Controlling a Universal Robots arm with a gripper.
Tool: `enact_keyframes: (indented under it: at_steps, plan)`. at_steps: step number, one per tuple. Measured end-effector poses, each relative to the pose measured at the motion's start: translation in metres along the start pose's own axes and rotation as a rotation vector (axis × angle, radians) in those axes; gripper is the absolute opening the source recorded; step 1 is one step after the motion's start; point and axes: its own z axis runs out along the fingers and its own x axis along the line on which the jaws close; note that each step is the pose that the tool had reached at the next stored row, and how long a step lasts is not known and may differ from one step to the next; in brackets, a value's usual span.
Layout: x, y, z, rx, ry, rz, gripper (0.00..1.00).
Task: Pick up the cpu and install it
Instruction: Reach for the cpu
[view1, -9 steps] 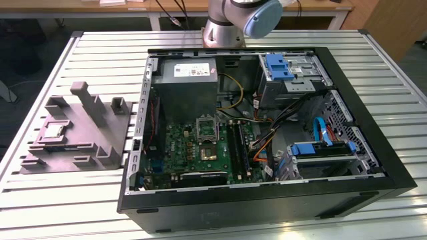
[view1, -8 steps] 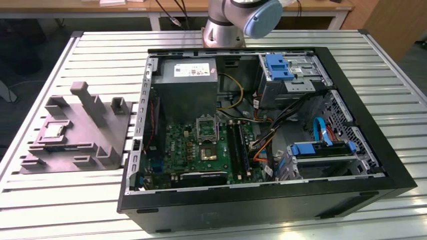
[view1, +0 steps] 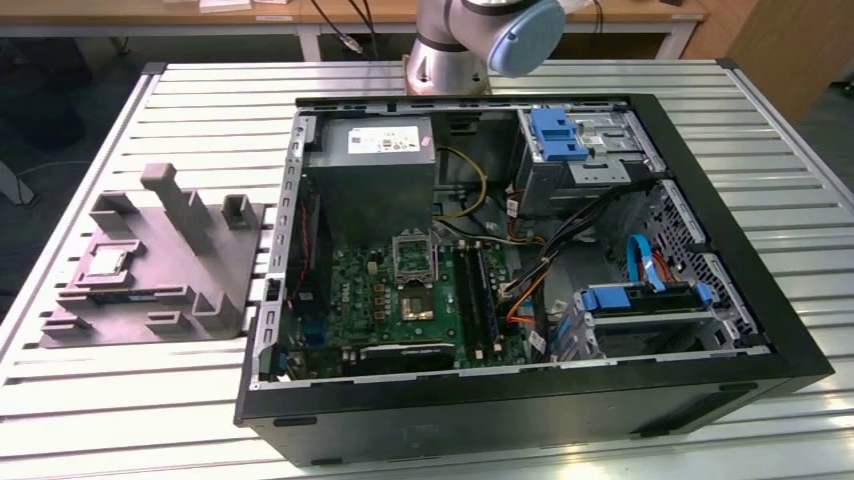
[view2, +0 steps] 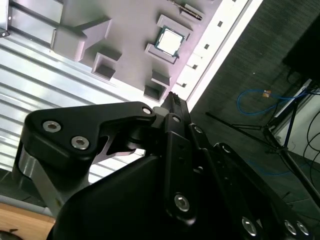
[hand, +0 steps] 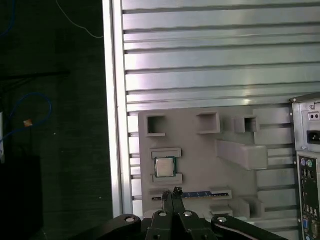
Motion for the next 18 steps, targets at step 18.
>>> enact_keyframes:
  at_steps: [18]
  plan:
    - [-0.0128, 0.001, 0.0004, 0.0, 0.0, 0.0, 0.11]
